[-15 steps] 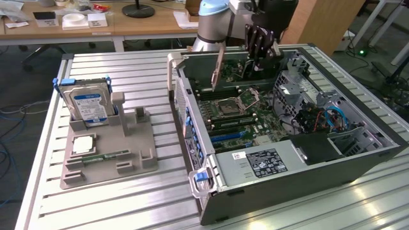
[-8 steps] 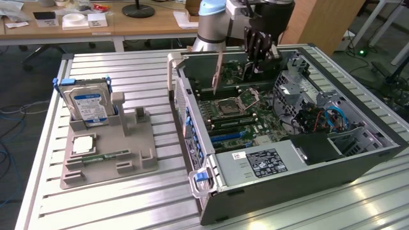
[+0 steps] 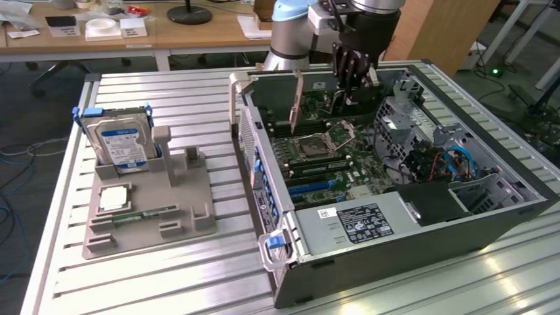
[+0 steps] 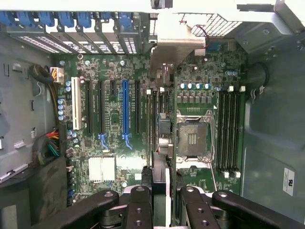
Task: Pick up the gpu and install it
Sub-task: 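Insert the gpu into the slot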
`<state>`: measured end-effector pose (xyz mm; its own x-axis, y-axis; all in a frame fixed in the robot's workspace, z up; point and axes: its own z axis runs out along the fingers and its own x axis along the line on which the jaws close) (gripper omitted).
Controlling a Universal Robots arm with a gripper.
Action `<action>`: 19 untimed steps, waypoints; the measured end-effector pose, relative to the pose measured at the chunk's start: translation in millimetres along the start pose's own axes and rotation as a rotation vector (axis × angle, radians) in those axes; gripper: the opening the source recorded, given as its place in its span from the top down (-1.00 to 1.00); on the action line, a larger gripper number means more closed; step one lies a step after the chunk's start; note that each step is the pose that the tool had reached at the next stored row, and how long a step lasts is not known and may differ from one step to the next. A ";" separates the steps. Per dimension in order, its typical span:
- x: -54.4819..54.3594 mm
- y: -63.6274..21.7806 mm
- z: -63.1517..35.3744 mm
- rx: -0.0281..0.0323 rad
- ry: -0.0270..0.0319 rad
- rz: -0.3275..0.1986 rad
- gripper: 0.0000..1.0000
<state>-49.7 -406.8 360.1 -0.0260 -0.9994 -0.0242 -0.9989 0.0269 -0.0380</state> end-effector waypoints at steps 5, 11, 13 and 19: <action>0.0 0.0 0.1 0.0001 -0.0001 0.000 0.45; -0.1 0.2 0.4 0.0002 0.0007 0.000 0.45; -0.1 0.2 1.5 0.0001 0.0013 0.000 0.45; 8.2 0.3 1.9 0.0001 0.0016 0.002 0.45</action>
<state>-50.1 -414.9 358.0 -0.0280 -0.9994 -0.0226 -0.9989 0.0288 -0.0380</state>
